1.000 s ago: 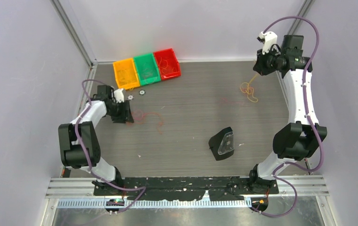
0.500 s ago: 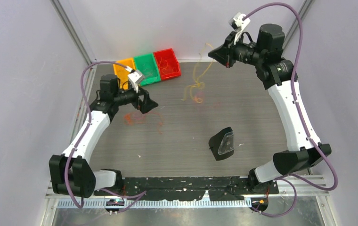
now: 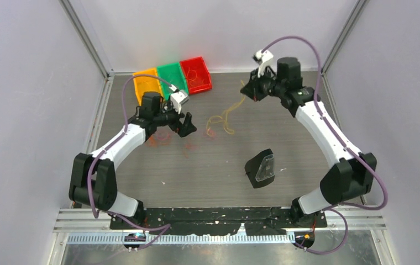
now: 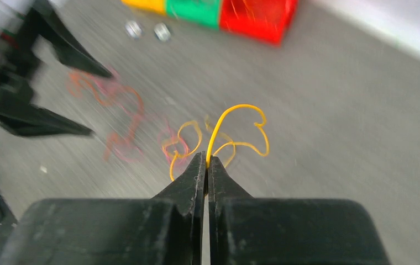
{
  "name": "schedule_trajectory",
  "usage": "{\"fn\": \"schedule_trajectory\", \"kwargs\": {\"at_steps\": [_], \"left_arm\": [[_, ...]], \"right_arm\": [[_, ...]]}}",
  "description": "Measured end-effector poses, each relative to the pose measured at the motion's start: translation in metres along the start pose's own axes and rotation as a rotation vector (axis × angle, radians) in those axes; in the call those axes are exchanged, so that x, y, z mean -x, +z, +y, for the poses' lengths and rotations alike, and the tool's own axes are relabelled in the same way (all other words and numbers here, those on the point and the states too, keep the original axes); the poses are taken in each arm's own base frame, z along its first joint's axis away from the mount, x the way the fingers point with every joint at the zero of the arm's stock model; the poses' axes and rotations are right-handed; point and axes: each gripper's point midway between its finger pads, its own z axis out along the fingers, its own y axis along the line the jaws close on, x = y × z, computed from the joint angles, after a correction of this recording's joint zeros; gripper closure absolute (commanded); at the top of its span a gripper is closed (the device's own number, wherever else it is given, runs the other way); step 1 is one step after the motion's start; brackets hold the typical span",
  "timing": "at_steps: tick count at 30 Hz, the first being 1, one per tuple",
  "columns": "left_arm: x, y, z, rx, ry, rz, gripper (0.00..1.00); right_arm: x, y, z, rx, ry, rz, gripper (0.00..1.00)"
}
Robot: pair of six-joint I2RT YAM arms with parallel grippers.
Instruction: Untangle the cables
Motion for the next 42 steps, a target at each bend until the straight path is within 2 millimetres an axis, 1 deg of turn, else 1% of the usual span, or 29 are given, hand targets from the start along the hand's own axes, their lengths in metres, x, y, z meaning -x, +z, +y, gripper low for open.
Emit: {"fn": "schedule_trajectory", "kwargs": {"at_steps": [2, 3, 4, 6, 9, 12, 15, 19, 21, 23, 25, 26, 28, 29, 30, 31, 33, 34, 35, 36, 38, 40, 42], "left_arm": [[-0.013, 0.003, 0.008, 0.038, -0.042, 0.047, 0.18], [-0.018, 0.004, 0.011, 0.052, -0.065, 0.073, 0.21], [-0.021, 0.006, 0.015, 0.062, -0.080, 0.093, 0.23], [-0.024, 0.011, 0.022, 0.074, -0.108, 0.133, 0.25], [-0.026, 0.022, 0.032, 0.063, -0.128, 0.199, 0.25], [-0.027, 0.030, 0.040, 0.050, -0.105, 0.259, 0.25], [-0.026, 0.040, 0.044, 0.036, -0.073, 0.314, 0.27], [-0.028, 0.058, 0.052, 0.021, -0.034, 0.403, 0.29], [-0.034, 0.065, 0.055, 0.033, -0.025, 0.460, 0.33], [-0.044, 0.070, 0.056, 0.049, -0.020, 0.519, 0.39], [-0.053, 0.075, 0.058, 0.069, -0.020, 0.588, 0.48], [-0.056, 0.078, 0.060, 0.078, -0.020, 0.618, 0.60], [-0.060, 0.088, 0.068, 0.096, -0.029, 0.668, 0.94], [-0.061, 0.093, 0.070, 0.102, -0.034, 0.679, 1.00], [-0.064, 0.097, 0.073, 0.104, -0.032, 0.694, 1.00], [-0.067, 0.097, 0.073, 0.106, -0.037, 0.704, 1.00], [-0.077, 0.086, 0.071, 0.098, -0.061, 0.733, 1.00], [-0.081, 0.078, 0.071, 0.097, -0.080, 0.738, 1.00], [-0.084, 0.065, 0.071, 0.102, -0.101, 0.741, 1.00], [-0.087, 0.048, 0.071, 0.110, -0.127, 0.744, 1.00], [-0.083, 0.012, 0.079, 0.148, -0.170, 0.724, 1.00], [-0.069, -0.033, 0.097, 0.226, -0.210, 0.660, 1.00], [-0.049, -0.078, 0.118, 0.318, -0.220, 0.579, 1.00]], "right_arm": [[-0.049, 0.012, -0.021, -0.051, 0.029, 0.116, 0.95], [-0.073, 0.016, -0.030, -0.071, 0.041, 0.175, 0.95], [-0.093, 0.019, -0.037, -0.087, 0.044, 0.222, 0.95], [-0.120, 0.023, -0.048, -0.106, 0.045, 0.296, 0.95], [-0.141, 0.028, -0.057, -0.113, 0.028, 0.354, 0.95], [-0.148, 0.029, -0.060, -0.110, 0.011, 0.376, 0.95], [-0.149, 0.030, -0.061, -0.107, -0.008, 0.380, 0.95], [-0.151, 0.029, -0.067, -0.116, -0.024, 0.391, 0.95], [-0.152, 0.029, -0.072, -0.125, -0.024, 0.397, 0.95], [-0.155, 0.026, -0.079, -0.137, -0.021, 0.408, 0.95], [-0.158, 0.021, -0.088, -0.154, -0.013, 0.419, 0.95], [-0.160, 0.017, -0.093, -0.166, -0.007, 0.424, 0.95], [-0.161, 0.011, -0.102, -0.187, 0.001, 0.429, 0.95], [-0.162, 0.009, -0.106, -0.194, 0.001, 0.431, 0.95], [-0.163, 0.007, -0.110, -0.202, 0.002, 0.435, 0.95], [-0.164, 0.004, -0.114, -0.211, 0.002, 0.439, 0.95], [-0.167, -0.001, -0.120, -0.228, -0.011, 0.454, 0.95], [-0.168, -0.003, -0.123, -0.235, -0.018, 0.459, 0.95], [-0.170, -0.007, -0.129, -0.249, -0.029, 0.467, 0.95], [-0.172, -0.010, -0.133, -0.259, -0.039, 0.475, 0.95], [-0.179, -0.019, -0.145, -0.284, -0.057, 0.499, 0.95], [-0.191, -0.034, -0.160, -0.320, -0.059, 0.533, 0.95], [-0.207, -0.053, -0.182, -0.367, -0.054, 0.577, 0.94]]}}
